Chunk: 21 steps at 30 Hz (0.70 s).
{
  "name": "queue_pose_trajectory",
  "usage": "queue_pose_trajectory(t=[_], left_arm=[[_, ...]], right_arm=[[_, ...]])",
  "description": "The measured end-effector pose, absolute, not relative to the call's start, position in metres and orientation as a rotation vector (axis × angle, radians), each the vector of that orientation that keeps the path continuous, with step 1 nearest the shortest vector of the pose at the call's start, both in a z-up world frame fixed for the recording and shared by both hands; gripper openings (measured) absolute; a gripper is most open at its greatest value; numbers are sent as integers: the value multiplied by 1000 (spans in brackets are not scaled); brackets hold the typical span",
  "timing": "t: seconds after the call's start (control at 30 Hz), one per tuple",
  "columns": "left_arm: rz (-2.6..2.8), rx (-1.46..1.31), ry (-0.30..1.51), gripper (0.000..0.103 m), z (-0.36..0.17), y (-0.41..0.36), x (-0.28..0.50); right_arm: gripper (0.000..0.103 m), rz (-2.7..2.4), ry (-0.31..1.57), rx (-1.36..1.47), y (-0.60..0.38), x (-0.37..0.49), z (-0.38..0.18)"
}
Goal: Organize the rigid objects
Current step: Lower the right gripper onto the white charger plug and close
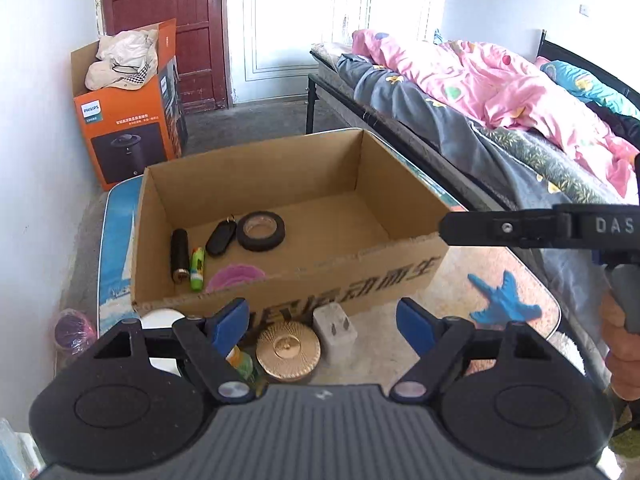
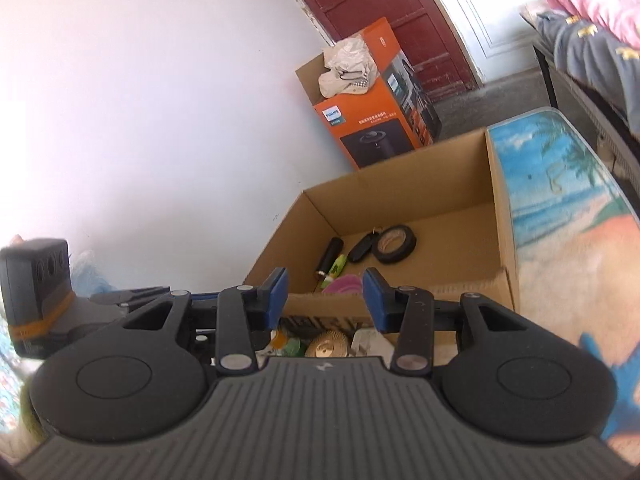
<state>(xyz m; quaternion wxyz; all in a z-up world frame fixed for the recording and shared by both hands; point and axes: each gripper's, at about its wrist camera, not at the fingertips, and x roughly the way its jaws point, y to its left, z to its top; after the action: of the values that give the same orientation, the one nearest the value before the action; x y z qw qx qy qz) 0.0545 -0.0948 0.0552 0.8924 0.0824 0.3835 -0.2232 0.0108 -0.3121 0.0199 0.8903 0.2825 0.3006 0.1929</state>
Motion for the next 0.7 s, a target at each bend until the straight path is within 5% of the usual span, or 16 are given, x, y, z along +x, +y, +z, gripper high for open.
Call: queue_pose_trajectory(t=[0.23, 0.7], left_arm=[[-455, 252, 722, 75, -2, -122, 29], [-402, 307, 735, 40, -45, -138, 46]], right_arm=[[41, 372, 757, 649, -291, 27, -36], [26, 363, 872, 665, -268, 85, -72]])
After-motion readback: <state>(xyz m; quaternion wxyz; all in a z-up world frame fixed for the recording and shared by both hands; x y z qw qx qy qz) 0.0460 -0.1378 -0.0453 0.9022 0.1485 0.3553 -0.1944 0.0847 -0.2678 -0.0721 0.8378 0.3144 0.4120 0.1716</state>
